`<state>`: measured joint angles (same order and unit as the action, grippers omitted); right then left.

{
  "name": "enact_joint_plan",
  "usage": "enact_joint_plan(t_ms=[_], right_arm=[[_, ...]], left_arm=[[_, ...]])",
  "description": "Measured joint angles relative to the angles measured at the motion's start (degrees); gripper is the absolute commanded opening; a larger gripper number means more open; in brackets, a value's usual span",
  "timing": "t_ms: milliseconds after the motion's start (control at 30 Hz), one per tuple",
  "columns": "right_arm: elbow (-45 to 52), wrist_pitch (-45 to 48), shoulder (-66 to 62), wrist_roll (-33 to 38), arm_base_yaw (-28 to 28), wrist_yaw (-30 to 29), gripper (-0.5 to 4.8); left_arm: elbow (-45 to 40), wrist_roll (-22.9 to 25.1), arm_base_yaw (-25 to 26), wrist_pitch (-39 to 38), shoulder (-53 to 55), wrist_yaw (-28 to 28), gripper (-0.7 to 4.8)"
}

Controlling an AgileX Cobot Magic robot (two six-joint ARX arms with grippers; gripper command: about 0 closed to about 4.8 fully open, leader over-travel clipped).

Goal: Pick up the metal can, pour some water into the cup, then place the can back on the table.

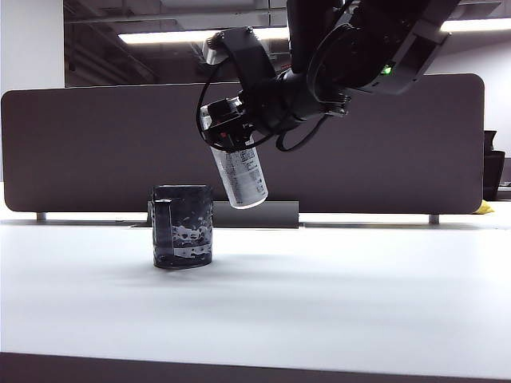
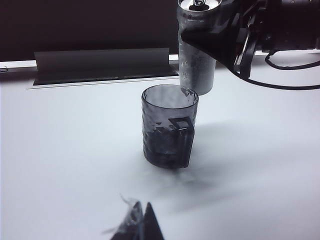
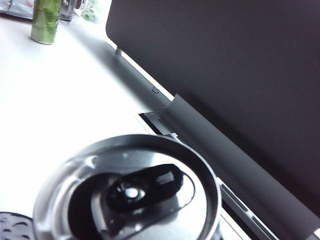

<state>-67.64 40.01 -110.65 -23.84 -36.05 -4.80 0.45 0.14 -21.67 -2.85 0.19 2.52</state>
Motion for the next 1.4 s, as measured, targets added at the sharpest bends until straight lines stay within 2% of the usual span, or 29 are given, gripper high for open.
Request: enact_joint_plan(t_ms=[300,901,1402], right_arm=[[0.0,-0.5,0.0,-7.8,-0.6,-1.3,2.42],[-1.4,-1.4,-2.6,-18.7,-1.6,-1.3,2.42],[-2.1,-1.8,-2.6,-24.2,-1.4,0.9,2.42]], left_arm=[[0.0,0.0,0.0,0.0,0.0,0.0,-0.05],[0.0,0.0,0.0,-0.1,0.0,0.0,-0.05],[0.0,0.0,0.0,-0.2,0.0,0.0,-0.05]])
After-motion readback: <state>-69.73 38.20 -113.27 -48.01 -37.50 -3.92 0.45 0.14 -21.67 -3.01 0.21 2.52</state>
